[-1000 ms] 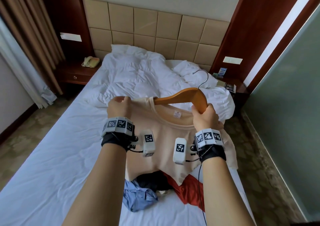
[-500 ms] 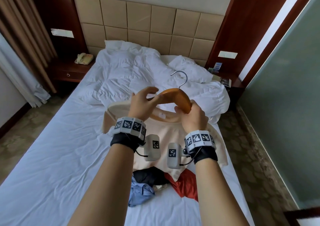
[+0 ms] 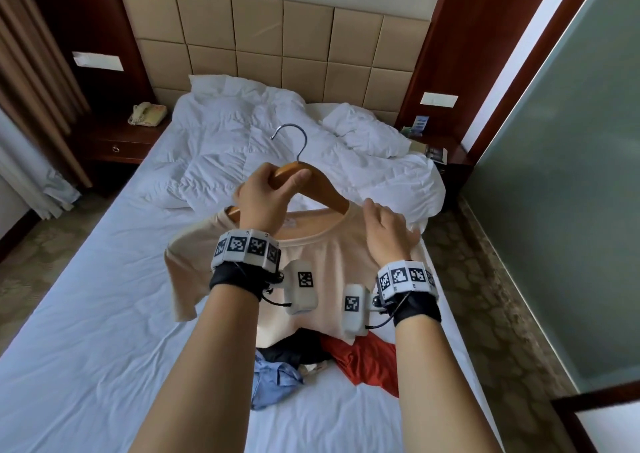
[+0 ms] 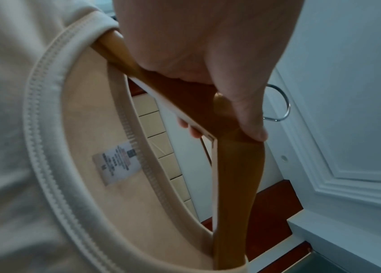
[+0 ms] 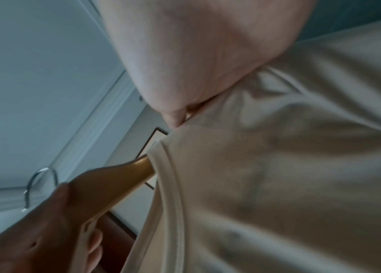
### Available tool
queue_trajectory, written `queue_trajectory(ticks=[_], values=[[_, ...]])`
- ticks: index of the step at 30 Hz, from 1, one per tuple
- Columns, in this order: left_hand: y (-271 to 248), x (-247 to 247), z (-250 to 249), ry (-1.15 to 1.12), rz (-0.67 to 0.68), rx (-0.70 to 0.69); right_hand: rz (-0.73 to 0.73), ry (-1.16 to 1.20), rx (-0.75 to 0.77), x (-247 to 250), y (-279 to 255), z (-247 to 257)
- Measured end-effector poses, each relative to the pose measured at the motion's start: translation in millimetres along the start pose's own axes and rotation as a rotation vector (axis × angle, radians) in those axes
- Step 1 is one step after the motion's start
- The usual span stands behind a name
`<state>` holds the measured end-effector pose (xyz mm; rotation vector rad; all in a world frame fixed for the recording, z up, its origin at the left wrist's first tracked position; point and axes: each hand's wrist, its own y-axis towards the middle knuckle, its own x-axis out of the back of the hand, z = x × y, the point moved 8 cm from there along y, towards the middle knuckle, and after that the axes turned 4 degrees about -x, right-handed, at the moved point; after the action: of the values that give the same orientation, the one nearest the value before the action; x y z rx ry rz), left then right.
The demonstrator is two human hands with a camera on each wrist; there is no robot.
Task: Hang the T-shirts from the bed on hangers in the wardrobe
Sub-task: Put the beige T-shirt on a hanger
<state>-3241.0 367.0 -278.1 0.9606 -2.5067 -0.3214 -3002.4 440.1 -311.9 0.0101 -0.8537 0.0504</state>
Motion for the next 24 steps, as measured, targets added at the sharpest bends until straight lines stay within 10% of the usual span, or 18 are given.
queue_trajectory(ticks=[11,24], values=[[3,12,-1,0.009,-0.057,0.020,-0.238,0.556,-0.321,6,6,-63],[6,-4,5,-0.025,0.004,0.037,-0.361,0.361,-0.351,22,10,-79]])
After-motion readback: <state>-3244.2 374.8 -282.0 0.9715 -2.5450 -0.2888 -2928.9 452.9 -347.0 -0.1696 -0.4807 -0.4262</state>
